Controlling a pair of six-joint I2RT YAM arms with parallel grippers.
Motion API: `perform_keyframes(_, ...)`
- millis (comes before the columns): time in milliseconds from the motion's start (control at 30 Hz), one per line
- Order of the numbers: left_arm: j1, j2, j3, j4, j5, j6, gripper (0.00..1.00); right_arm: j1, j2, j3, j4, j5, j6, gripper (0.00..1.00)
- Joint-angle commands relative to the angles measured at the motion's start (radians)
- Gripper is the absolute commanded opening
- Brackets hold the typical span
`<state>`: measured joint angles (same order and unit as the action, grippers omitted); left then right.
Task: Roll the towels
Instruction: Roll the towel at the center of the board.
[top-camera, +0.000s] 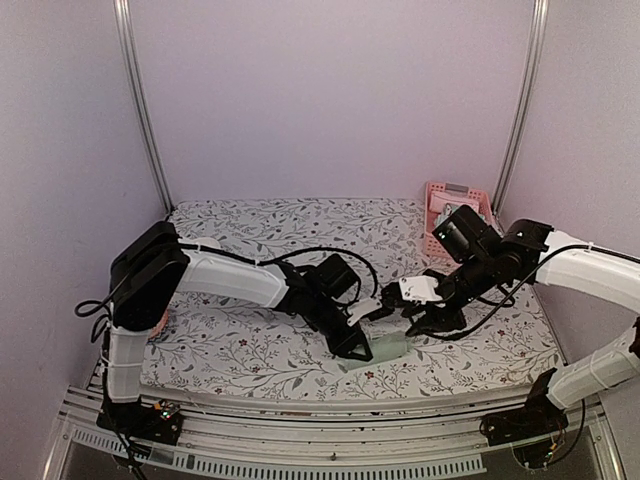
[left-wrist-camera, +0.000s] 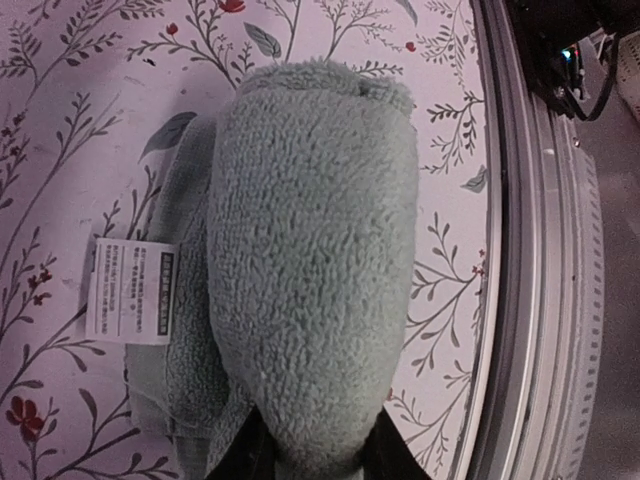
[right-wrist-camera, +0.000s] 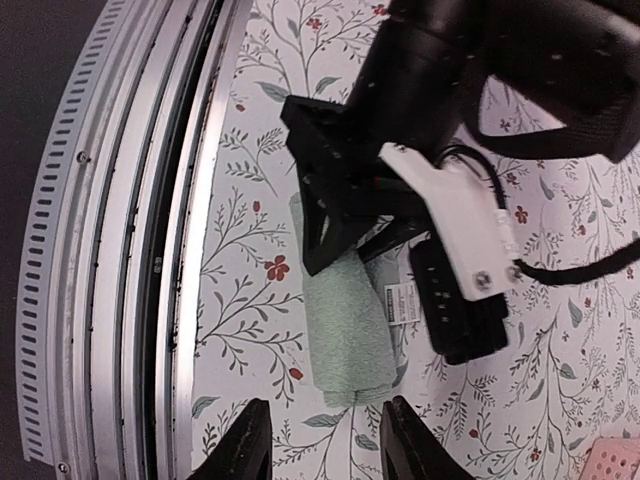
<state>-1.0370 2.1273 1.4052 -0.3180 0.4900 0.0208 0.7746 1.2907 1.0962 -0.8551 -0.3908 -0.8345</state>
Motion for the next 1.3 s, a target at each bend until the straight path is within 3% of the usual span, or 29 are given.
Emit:
perform_keyframes(0, 0.014, 0.089, -0.045, -0.181, 0.065, -0.052, 0.23, 0.117, 0.007, -0.108, 0.123, 0.172, -0.018, 0.38)
perform_keyframes(300, 0.054, 0.108, -0.034, -0.176, 0.136, -0.078, 0.20, 0.228, 0.120, -0.210, 0.377, 0.381, 0.000, 0.41)
perform_keyframes(633, 0.102, 0.124, -0.019, -0.166, 0.220, -0.102, 0.19, 0.262, 0.260, -0.243, 0.527, 0.426, -0.041, 0.48)
perform_keyframes(1000, 0.158, 0.157, 0.012, -0.141, 0.297, -0.117, 0.15, 0.264, 0.423, -0.254, 0.571, 0.429, -0.073, 0.49)
perform_keyframes(1067, 0.165, 0.152, 0.011, -0.135, 0.292, -0.120, 0.21, 0.263, 0.450, -0.250, 0.570, 0.426, -0.074, 0.44)
perform_keyframes(1200, 0.176, 0.090, -0.031, -0.094, 0.266, -0.133, 0.33, 0.262, 0.486, -0.240, 0.549, 0.437, -0.086, 0.17)
perform_keyframes(1267, 0.186, 0.043, -0.081, -0.063, 0.230, -0.148, 0.38, 0.263, 0.469, -0.241, 0.534, 0.444, -0.096, 0.12)
